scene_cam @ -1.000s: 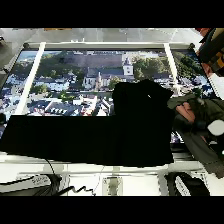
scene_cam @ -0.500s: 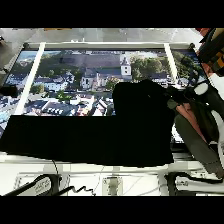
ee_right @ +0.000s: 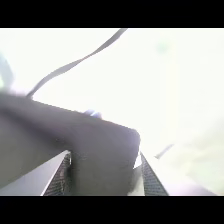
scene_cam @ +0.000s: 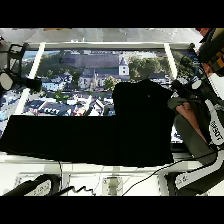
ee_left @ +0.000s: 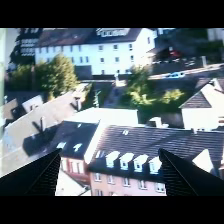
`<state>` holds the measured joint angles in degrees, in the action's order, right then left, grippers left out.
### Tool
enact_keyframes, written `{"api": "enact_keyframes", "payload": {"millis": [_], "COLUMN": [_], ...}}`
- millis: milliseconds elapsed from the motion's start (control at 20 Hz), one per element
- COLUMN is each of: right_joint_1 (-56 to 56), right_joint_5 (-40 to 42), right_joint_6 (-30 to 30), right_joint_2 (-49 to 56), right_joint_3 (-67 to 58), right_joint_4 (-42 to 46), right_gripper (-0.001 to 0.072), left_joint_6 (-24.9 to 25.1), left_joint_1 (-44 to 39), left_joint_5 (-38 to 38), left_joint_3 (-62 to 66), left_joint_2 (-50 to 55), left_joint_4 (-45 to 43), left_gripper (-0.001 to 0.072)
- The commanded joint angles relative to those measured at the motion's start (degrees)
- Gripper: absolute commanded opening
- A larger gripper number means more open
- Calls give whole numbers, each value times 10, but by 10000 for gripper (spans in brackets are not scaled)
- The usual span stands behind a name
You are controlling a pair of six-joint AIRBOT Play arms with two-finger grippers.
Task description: Fold the clothes and pants, and hang the long-sleeved shirts on hangers.
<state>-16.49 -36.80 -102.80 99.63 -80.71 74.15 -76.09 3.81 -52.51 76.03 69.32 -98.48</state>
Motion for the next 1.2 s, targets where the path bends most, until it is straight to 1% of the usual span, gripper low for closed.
{"api": "enact_keyframes", "payload": {"millis": [0, 150, 300, 400, 450, 600, 650, 700, 800, 950, 1150], "right_joint_1": [-21, -12, 2, 12, 12, 12, 14, 15, 19, 33, 81], "right_joint_5": [10, 9, 3, 5, 11, 16, 13, 13, -10, -89, -128], "right_joint_6": [-16, -11, 31, 35, 35, 35, 35, 35, 46, 126, 151], "right_joint_2": [22, 52, 80, 89, 90, 94, 93, 92, 90, 85, 54], "right_joint_3": [-8, -14, -33, -43, -44, -53, -55, -55, -67, -134, -258], "right_joint_4": [11, -6, -25, -23, -23, -23, -23, -23, -21, -19, -22], "right_gripper": [486, 487, 479, 384, 319, 215, 61, 20, 20, 20, 20], "left_joint_6": [0, -1, 0, 0, 0, 0, 0, 0, 0, 0, 0], "left_joint_1": [-29, -47, -62, -70, -73, -79, -80, -81, -83, -86, -100], "left_joint_5": [1, 1, 1, 1, 1, 1, 1, 1, 1, 1, 1], "left_joint_3": [0, 0, 0, 0, 0, 0, 0, 0, 0, 0, 0], "left_joint_2": [1, 10, 22, 32, 38, 51, 53, 54, 53, 51, 35], "left_joint_4": [2, 4, 30, 30, 30, 32, 32, 32, 32, 32, 31], "left_gripper": [694, 694, 694, 694, 693, 694, 694, 694, 694, 693, 694]}}
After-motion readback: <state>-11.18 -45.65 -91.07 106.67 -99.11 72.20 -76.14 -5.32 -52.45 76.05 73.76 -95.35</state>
